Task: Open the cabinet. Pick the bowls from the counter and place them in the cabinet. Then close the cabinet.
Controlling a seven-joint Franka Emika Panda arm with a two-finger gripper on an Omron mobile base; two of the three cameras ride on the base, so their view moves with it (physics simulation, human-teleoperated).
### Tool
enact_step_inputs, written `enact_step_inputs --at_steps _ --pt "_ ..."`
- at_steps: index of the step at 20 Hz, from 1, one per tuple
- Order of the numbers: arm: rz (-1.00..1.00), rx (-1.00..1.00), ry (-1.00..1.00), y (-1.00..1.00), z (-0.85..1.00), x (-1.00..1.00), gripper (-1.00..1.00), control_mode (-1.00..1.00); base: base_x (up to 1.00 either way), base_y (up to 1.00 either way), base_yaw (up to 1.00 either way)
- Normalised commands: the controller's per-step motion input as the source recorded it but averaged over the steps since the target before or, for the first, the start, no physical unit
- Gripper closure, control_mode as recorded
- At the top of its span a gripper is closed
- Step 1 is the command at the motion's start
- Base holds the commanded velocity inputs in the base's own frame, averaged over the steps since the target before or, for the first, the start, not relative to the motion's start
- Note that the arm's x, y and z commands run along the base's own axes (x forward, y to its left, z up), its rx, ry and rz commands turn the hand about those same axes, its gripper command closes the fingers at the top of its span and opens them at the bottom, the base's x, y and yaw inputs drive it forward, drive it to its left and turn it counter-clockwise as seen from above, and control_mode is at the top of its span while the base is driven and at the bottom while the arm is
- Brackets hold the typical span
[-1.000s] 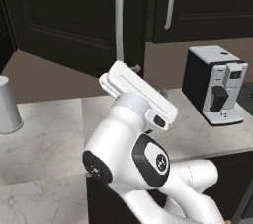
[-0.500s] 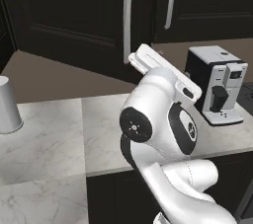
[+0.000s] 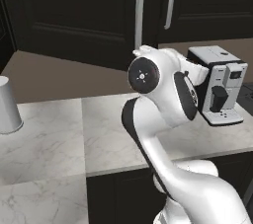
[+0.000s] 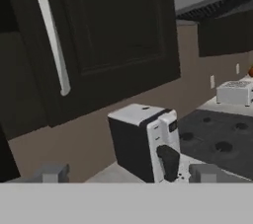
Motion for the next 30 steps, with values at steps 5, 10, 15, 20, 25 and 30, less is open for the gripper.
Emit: enact_step_inputs --at_steps 5,10,15,20,25,30 --pt "-0.05 -0.20 0.32 -0.09 -0.01 1.00 -1.00 -1.00 0.00 0.00 0.00" --pt "-0.04 -0.27 0.05 -0.04 -0.05 1.00 -1.00 -1.00 0.00 0.00 0.00" --pt "0.10 -0.16 -0.77 0.01 -0.86 1.00 -1.00 -1.00 0.00 0.00 0.00" --pt "0.15 -0.12 -0.85 0.01 -1.00 1.00 -1.00 -1.00 0.00 0.00 0.00" --pt "0.07 -0.02 -0.61 -0.04 -0.83 1.00 -1.00 -1.00 0.00 0.00 0.00" --pt "0.00 0.00 -0.33 -0.13 -0.36 1.00 -1.00 -1.00 0.00 0.00 0.00"
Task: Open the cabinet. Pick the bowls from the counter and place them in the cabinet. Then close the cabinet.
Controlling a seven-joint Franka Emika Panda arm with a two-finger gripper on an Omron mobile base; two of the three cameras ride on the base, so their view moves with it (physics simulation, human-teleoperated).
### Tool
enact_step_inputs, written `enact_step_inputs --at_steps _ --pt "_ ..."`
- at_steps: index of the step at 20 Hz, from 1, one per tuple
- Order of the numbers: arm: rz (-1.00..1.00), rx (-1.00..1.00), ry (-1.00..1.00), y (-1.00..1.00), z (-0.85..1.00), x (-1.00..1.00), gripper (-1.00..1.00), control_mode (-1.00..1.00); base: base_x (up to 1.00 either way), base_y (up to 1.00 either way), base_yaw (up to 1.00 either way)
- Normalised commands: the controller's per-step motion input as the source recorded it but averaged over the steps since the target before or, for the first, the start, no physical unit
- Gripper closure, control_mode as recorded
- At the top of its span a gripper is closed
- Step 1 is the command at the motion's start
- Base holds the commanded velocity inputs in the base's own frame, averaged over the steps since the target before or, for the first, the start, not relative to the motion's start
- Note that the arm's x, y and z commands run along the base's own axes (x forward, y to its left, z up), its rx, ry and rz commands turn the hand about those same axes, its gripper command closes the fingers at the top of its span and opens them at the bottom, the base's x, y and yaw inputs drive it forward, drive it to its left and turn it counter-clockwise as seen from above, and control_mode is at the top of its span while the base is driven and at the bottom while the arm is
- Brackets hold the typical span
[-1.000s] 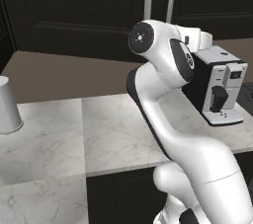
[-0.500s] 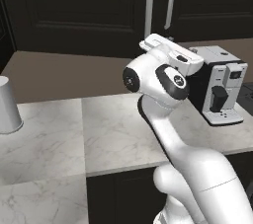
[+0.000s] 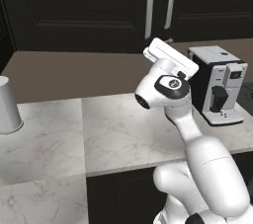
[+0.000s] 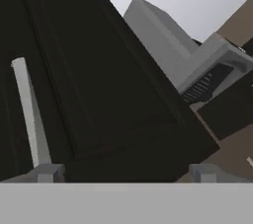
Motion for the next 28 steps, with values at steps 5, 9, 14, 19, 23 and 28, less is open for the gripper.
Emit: enact_step_inputs --at_steps 5,9,14,19,23,28 --pt "-0.07 -0.02 -0.17 0.05 -0.07 1.00 -1.00 -1.00 0.00 0.00 0.00" --pt "-0.33 -0.10 -0.08 0.40 0.00 1.00 -1.00 -1.00 0.00 0.00 0.00" --pt "-0.40 -0.02 -0.03 0.45 -0.01 1.00 -1.00 -1.00 0.00 0.00 0.00" --pt "-0.36 0.00 -0.01 0.40 -0.12 1.00 -1.00 -1.00 0.00 0.00 0.00" --pt "-0.14 0.07 0.00 0.19 -0.25 1.00 -1.00 -1.00 0.00 0.00 0.00" --pt "0.01 0.26 0.24 -0.04 -0.07 1.00 -1.00 -1.00 0.00 0.00 0.00"
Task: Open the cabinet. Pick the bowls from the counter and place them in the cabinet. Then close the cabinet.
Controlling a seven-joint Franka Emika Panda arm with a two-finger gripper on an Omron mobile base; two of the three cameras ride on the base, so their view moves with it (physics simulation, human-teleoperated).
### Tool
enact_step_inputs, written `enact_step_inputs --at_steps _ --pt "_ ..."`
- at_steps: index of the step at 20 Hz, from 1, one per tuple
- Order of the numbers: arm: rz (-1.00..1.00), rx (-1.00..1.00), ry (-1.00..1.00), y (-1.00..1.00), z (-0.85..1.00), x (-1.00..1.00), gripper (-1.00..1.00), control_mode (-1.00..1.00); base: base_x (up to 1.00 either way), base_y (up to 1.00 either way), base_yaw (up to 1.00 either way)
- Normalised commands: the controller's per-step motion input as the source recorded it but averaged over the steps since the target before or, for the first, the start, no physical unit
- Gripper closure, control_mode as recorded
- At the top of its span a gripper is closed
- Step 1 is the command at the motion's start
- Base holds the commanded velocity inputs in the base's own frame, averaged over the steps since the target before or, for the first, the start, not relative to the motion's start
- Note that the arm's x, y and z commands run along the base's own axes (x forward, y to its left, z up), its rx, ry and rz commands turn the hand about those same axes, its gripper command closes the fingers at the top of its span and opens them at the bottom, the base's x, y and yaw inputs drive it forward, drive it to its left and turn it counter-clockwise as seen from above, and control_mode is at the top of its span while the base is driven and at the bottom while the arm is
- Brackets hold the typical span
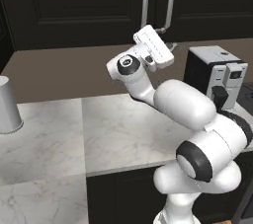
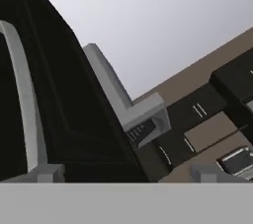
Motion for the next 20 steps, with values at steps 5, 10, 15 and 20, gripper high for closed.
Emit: enact_step_inputs --at_steps 5,10,15,20 --pt "0.16 0.38 0.35 0.00 -0.01 1.00 -1.00 -1.00 0.00 0.00 0.00" --pt "0.30 0.45 0.40 0.00 0.02 1.00 -1.00 -1.00 0.00 0.00 0.00" --pt "0.38 0.41 0.28 -0.35 0.66 0.88 -1.00 -1.00 0.00 0.00 0.00" --pt "0.46 0.44 0.29 -0.27 0.72 0.20 -1.00 -1.00 0.00 0.00 0.00"
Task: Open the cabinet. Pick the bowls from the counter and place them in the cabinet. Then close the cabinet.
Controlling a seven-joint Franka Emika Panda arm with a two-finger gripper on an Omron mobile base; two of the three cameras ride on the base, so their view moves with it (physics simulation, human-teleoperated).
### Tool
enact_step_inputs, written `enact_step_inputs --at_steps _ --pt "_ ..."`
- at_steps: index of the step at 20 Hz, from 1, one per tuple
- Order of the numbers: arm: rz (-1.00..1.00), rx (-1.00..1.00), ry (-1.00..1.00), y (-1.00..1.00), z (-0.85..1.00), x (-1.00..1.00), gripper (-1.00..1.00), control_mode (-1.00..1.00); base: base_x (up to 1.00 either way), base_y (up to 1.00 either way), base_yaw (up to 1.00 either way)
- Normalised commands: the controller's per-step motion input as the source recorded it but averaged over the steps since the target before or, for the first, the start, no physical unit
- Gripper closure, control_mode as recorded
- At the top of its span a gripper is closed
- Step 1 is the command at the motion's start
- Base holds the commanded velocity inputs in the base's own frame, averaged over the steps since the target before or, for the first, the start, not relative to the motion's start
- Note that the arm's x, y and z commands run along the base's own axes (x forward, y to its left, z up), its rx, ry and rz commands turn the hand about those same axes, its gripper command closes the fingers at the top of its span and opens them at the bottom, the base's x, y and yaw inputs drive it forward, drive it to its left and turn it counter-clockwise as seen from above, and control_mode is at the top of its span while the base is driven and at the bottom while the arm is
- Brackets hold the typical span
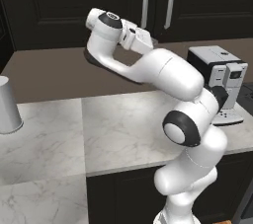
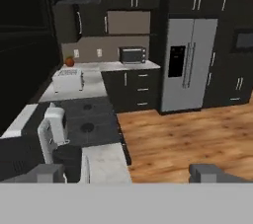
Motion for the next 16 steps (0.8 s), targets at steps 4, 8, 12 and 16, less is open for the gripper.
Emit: enact_step_inputs --at_steps 4,8,12,16 --pt "0.50 0.24 0.04 -0.59 0.72 0.47 -1.00 -1.00 0.00 0.00 0.00" --pt "0.41 0.14 -0.04 -0.97 0.22 0.85 -1.00 -1.00 0.00 0.00 0.00" --pt "0.48 0.10 -0.26 -1.00 0.03 0.30 -1.00 -1.00 0.00 0.00 0.00" --pt "0.57 0.08 -0.31 -0.98 -0.33 0.76 -1.00 -1.00 0.00 0.00 0.00"
